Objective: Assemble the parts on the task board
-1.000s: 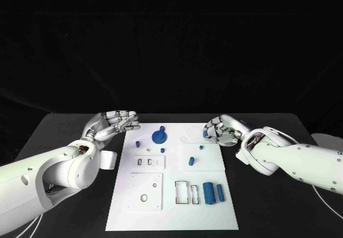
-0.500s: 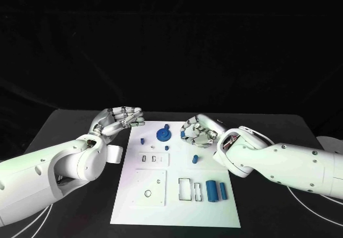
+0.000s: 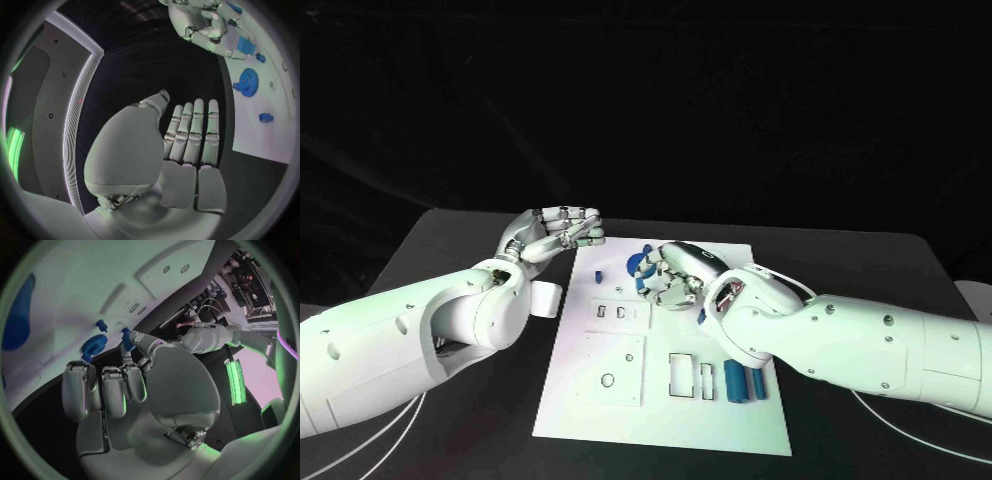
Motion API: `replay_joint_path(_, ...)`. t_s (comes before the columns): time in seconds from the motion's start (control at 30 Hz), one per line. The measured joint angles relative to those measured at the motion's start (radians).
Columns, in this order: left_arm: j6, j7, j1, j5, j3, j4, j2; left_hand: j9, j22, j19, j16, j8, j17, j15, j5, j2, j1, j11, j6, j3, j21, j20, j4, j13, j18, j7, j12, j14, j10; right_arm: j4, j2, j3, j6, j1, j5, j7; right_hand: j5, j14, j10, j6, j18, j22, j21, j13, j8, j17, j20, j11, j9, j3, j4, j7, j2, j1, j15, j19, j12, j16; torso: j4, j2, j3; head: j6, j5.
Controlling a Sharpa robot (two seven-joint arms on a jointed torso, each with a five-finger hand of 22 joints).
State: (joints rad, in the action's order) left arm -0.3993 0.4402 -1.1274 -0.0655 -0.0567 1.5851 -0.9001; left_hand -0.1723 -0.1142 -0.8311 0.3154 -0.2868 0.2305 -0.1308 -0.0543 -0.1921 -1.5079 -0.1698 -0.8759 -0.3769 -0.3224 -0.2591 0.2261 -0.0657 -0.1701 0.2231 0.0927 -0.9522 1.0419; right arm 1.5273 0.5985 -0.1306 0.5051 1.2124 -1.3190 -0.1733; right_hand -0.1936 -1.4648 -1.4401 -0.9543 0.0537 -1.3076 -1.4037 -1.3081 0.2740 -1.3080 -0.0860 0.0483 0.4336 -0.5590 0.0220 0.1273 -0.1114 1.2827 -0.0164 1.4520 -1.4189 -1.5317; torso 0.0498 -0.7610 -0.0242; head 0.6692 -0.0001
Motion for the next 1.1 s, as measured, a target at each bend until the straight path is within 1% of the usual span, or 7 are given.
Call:
replay_joint_path(0.1,0.000,0.000,0.000,0.000,0.000,0.000,0.001,0.000,0.000,0.000,0.000,0.000,0.000,0.000,0.000,0.000,0.000,0.000,0.000,0.000,0.000,0.000,0.000,0.000,0.000,0.000,0.000,0.000,0.000,-0.005,-0.015,-0.003,-0.011,-0.010,-0.019,-0.010,0.000,0.000,0.000,0.001,0.000,0.000,0.000,0.000,0.000,0.000,0.000,0.000,0.000,0.000,0.000,0.000,0.002,-0.002,0.000,0.000,0.000,0.000,0.0009,0.000,-0.0001,0.002,0.003)
replay_joint_path(0.2,0.001,-0.001,0.000,0.000,0.000,0.000,0.002,0.000,0.000,0.000,0.000,0.000,0.000,0.000,0.000,0.000,0.000,0.000,0.000,0.000,0.000,0.000,0.000,0.000,0.000,0.000,0.000,0.000,0.000,-0.008,-0.023,-0.005,-0.022,-0.018,-0.038,-0.019,0.000,0.000,0.000,0.000,0.000,0.000,0.000,0.000,0.000,0.000,0.000,0.000,0.000,0.000,0.000,0.001,0.003,-0.004,0.000,0.000,0.000,0.000,0.0015,0.000,0.0006,0.005,0.006)
replay_joint_path(0.57,0.001,-0.001,0.000,0.000,0.000,0.000,0.003,0.000,0.000,0.000,0.000,0.000,0.000,0.000,0.000,0.000,0.000,0.000,0.000,0.000,0.000,0.000,0.000,0.000,0.000,0.000,0.000,0.000,0.000,-0.012,-0.045,-0.011,-0.056,-0.037,-0.083,-0.037,0.000,0.000,0.000,-0.002,0.000,0.000,0.000,0.000,0.000,0.000,0.000,0.000,0.000,0.003,0.003,0.003,-0.005,-0.020,0.000,0.000,0.000,0.000,-0.0002,-0.002,0.0031,0.014,0.010)
replay_joint_path(0.67,0.002,-0.002,0.000,0.000,0.000,0.000,0.003,0.000,0.000,0.000,0.000,0.000,0.000,0.000,0.000,0.000,0.000,0.000,0.000,0.000,0.000,0.000,0.000,0.000,0.000,0.000,0.000,0.000,0.000,-0.013,-0.048,-0.012,-0.062,-0.042,-0.092,-0.040,0.000,0.000,0.000,-0.003,0.000,0.000,0.000,0.000,0.000,0.000,0.000,0.000,0.000,0.003,0.003,0.003,-0.005,-0.020,0.000,0.000,0.000,0.000,0.0000,-0.002,0.0031,0.016,0.011)
replay_joint_path(0.87,0.002,-0.002,0.000,0.000,0.000,0.000,0.003,0.000,0.000,0.000,0.000,0.000,0.000,0.000,0.000,0.000,0.000,0.000,0.000,0.000,0.000,0.000,0.000,0.000,0.000,0.000,0.000,0.000,0.000,-0.014,-0.048,-0.011,-0.067,-0.043,-0.105,-0.044,0.001,0.000,0.000,-0.003,0.000,0.000,0.000,0.000,0.001,0.000,0.000,0.000,0.000,0.004,0.003,0.003,-0.006,-0.021,0.000,0.000,0.000,0.000,0.0001,-0.001,0.0031,0.019,0.011)
replay_joint_path(1.07,0.003,-0.003,0.000,0.000,0.000,0.000,0.002,0.000,0.000,0.000,0.000,0.000,0.000,0.000,0.000,0.000,0.000,0.000,0.000,0.000,0.000,0.000,0.000,0.000,0.000,0.000,0.000,0.000,0.000,-0.014,-0.048,-0.010,-0.071,-0.043,-0.117,-0.045,0.003,0.000,0.000,-0.002,0.000,-0.001,0.000,0.000,0.001,0.000,0.000,0.000,0.000,0.006,0.005,0.003,-0.006,-0.021,0.000,0.000,0.000,0.000,0.0001,-0.001,0.0022,0.020,0.011)
replay_joint_path(1.1,0.003,-0.003,0.000,0.000,0.000,0.000,0.002,0.000,0.000,0.000,0.000,0.000,0.000,0.000,0.000,0.000,0.000,0.000,0.000,0.000,0.000,0.000,0.000,0.000,0.000,0.000,0.000,0.000,0.000,-0.014,-0.048,-0.010,-0.071,-0.044,-0.119,-0.046,0.003,0.000,0.000,-0.002,0.000,0.000,0.000,0.000,0.001,0.000,0.000,0.000,0.001,0.006,0.005,0.002,-0.011,-0.026,0.000,0.000,0.000,0.000,0.0001,-0.001,0.0019,0.020,0.011)
